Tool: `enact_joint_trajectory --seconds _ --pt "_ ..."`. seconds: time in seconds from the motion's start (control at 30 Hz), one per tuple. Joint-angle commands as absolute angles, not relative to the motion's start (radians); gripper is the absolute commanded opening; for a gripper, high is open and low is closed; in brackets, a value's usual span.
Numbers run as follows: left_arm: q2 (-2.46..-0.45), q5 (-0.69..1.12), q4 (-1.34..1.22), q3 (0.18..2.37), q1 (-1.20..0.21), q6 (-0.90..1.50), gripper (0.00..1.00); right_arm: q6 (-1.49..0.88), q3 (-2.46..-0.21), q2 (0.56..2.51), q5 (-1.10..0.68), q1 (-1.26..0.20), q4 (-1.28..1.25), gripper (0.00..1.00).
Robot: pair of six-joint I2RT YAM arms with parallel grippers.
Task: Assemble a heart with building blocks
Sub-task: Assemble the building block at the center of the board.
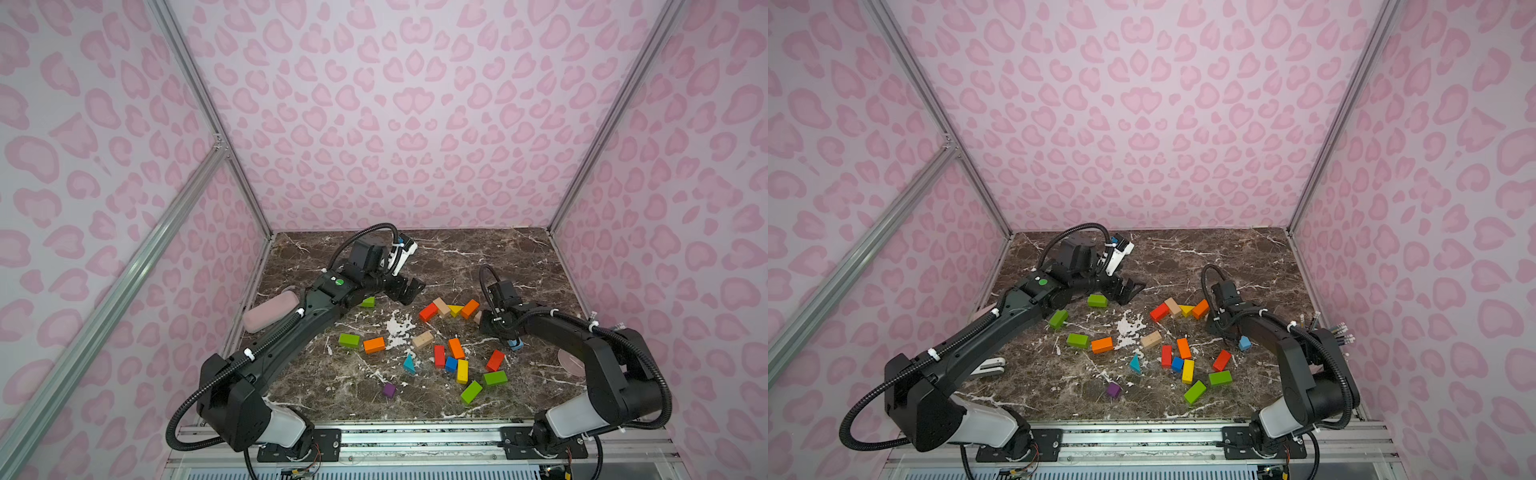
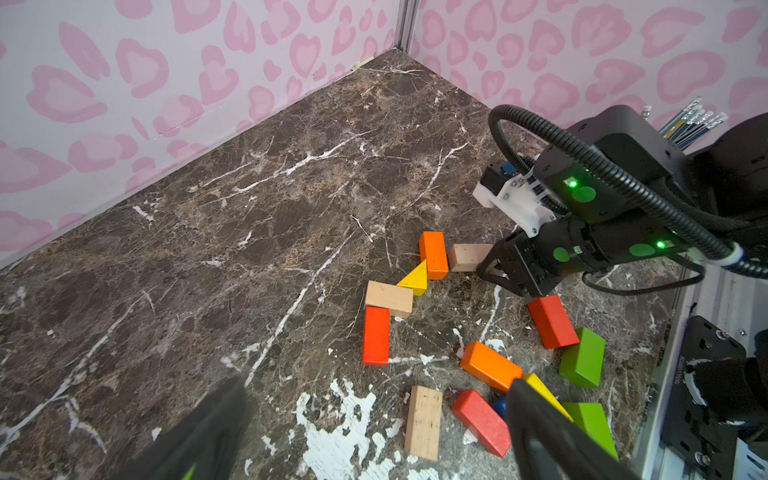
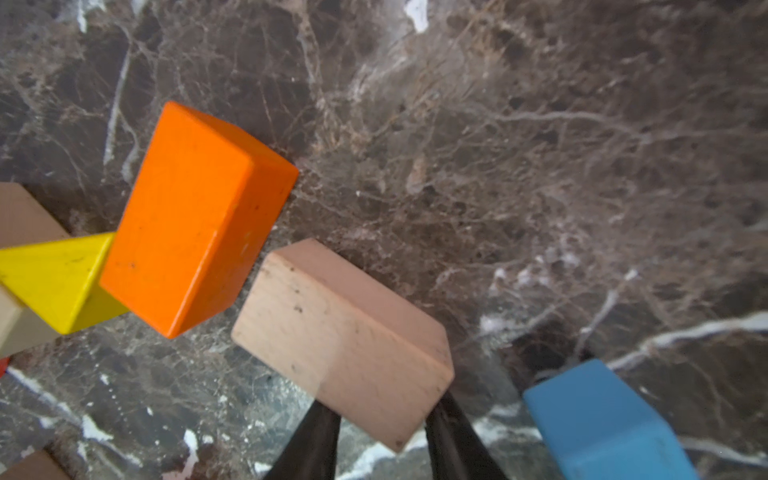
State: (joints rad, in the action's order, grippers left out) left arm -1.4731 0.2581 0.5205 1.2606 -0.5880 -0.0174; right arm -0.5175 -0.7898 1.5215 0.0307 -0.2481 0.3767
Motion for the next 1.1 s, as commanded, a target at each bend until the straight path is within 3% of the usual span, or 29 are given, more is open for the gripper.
enact_joint_trajectory --seconds 0.0,0.23,0.43,1.07 --pt "-1.479 0.262 0.495 1.262 -0.586 -0.018 0.99 -0.499 -0.812 1.532 0.038 -0.241 0.364 0.39" --pt "-1.483 0.261 0.496 1.264 -0.586 -0.018 0.99 -0.494 -0.824 1.544 0.023 -0.227 0.354 0.4" --pt "-1.486 0.262 0.497 1.264 -0.586 -0.019 0.99 -0.495 -0.818 1.548 0.002 -0.223 0.333 0.5" --pt "-1.489 0.264 0.501 1.264 -0.586 -0.022 0.99 -0.502 -0.859 1.587 -0.011 -0.207 0.319 0.52"
